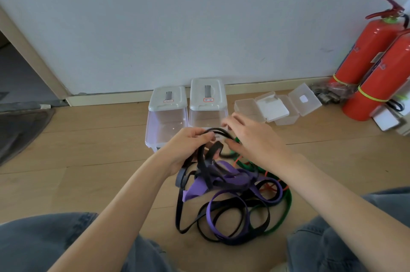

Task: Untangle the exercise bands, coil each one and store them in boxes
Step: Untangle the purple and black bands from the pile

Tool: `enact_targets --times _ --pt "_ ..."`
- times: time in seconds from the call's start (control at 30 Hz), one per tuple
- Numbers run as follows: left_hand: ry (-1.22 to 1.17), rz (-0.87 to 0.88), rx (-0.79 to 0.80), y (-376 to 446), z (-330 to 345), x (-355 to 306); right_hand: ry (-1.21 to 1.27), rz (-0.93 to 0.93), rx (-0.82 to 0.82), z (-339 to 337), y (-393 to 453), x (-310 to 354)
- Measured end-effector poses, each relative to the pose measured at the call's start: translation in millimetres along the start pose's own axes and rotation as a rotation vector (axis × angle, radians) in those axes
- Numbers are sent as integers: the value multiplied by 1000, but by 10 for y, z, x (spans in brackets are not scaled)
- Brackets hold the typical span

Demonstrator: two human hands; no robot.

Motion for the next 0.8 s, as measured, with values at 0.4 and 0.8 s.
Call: enact_targets --times 0.4,0.8 --pt "290 81 -225 50 -374 -67 333 190 149 -47 43 -141" --pt "816 492 13 105 -129 -91 1502 344 257 -283 150 -92"
Point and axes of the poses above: each hand's wrist, its own y-axis towards the middle knuckle, its own z-axis out of the palm, x = y × z, the point moved 6 cm from there along y, towards the middle knuckle, and after that the axes turned 11 degrees about z, right-handed, at the moved point
